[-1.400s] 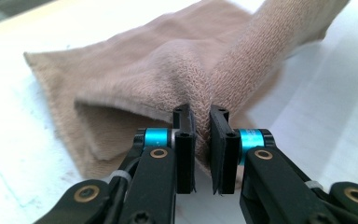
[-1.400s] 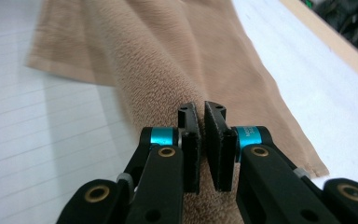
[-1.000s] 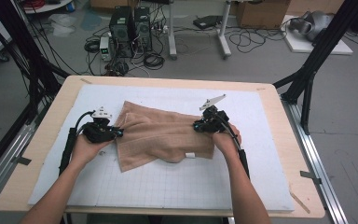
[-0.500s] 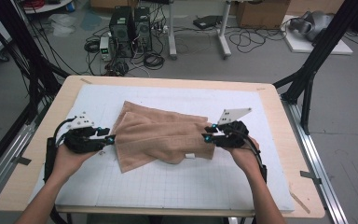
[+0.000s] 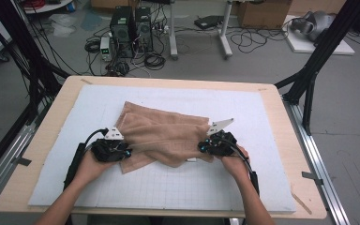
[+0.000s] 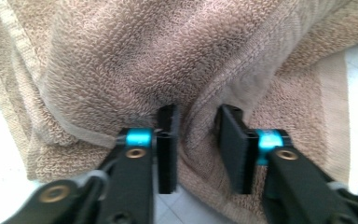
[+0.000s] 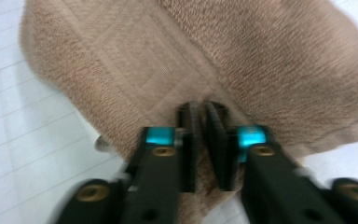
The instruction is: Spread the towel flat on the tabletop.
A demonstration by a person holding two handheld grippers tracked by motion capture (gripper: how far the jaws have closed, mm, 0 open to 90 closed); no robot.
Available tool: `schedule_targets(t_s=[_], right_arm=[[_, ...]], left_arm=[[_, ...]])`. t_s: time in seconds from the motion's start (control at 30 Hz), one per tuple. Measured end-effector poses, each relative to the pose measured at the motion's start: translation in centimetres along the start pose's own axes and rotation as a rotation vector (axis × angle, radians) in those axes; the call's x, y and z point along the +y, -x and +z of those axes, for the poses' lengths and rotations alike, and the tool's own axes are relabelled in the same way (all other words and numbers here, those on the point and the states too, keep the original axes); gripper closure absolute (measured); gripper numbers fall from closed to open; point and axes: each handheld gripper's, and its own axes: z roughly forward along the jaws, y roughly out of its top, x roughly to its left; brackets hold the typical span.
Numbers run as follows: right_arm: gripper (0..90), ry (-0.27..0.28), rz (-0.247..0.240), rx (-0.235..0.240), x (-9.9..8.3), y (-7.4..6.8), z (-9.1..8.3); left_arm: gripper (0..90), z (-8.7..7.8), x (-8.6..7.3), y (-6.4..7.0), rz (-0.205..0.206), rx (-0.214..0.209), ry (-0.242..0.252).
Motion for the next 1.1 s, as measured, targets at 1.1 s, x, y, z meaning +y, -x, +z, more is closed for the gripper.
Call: schedule_targets(t_s=[1.1], right_arm=[[76.1, 0.008, -0.073, 0.043, -1.1, -2.2, -0.3]], left_arm=[[60.3, -0.8, -1.4, 0.3, -0.002, -0.063, 0.038]])
